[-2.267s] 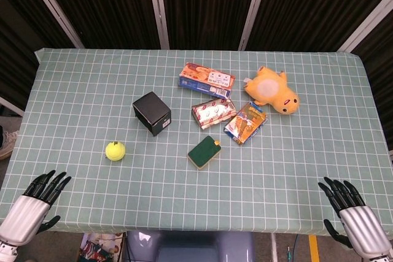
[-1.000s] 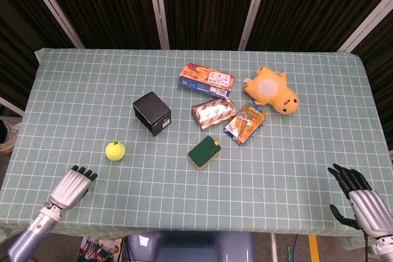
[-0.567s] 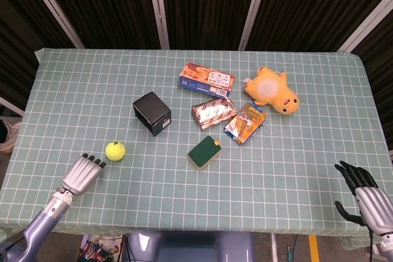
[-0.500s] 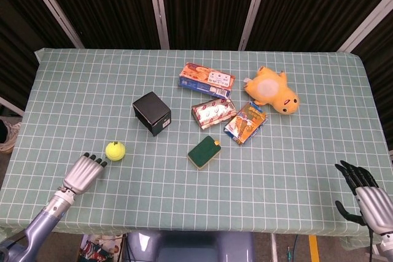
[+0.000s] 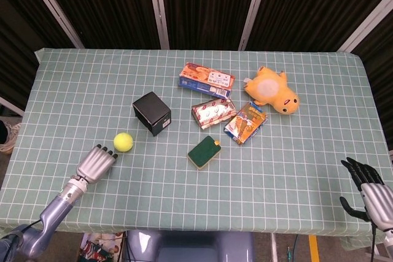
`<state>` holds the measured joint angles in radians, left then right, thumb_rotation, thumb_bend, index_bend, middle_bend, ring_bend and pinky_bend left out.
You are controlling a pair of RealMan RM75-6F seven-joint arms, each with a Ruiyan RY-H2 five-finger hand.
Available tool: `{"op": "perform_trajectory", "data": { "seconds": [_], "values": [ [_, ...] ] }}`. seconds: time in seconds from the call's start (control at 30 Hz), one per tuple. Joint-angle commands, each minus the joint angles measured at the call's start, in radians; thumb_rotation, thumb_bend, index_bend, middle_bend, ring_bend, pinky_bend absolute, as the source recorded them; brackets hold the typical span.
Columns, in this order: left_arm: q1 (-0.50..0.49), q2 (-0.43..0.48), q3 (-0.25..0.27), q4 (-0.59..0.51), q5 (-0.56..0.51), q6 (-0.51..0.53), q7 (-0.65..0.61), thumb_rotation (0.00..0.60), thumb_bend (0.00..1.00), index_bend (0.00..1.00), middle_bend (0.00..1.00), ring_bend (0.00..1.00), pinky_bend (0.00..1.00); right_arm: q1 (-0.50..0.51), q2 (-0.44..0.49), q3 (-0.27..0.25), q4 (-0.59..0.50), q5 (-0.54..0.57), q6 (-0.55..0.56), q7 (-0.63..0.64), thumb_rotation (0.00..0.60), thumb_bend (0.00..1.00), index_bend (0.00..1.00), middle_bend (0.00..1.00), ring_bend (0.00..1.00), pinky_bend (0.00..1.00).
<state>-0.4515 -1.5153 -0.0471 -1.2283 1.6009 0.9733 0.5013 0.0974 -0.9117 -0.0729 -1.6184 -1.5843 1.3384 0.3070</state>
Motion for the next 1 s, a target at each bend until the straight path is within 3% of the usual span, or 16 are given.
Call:
{"op": "perform_trajectory", "data": {
  "seconds": [0.03, 0.63, 1.0],
  "values": [
    [-0.023, -0.005, -0.008, 0.002, -0.007, -0.019, 0.001, 0.6, 0.39, 0.5, 0.55, 0.5, 0.52, -0.002, 0.0, 0.001, 0.001, 0.004, 0.0, -0.002, 0.6, 0.43, 0.0, 0.0, 0.0, 0.0],
    [-0.119, -0.006, -0.031, 0.026, -0.072, -0.097, 0.024, 0.6, 0.39, 0.49, 0.53, 0.5, 0.52, -0.014, 0.002, 0.017, 0.001, 0.032, 0.018, -0.009, 0.6, 0.43, 0.0, 0.0, 0.0, 0.0],
    [-0.199, -0.056, -0.059, 0.07, -0.116, -0.16, 0.01, 0.6, 0.39, 0.48, 0.52, 0.49, 0.5, -0.017, 0.004, 0.034, -0.007, 0.076, 0.007, -0.032, 0.6, 0.43, 0.0, 0.0, 0.0, 0.0]
  ]
}}
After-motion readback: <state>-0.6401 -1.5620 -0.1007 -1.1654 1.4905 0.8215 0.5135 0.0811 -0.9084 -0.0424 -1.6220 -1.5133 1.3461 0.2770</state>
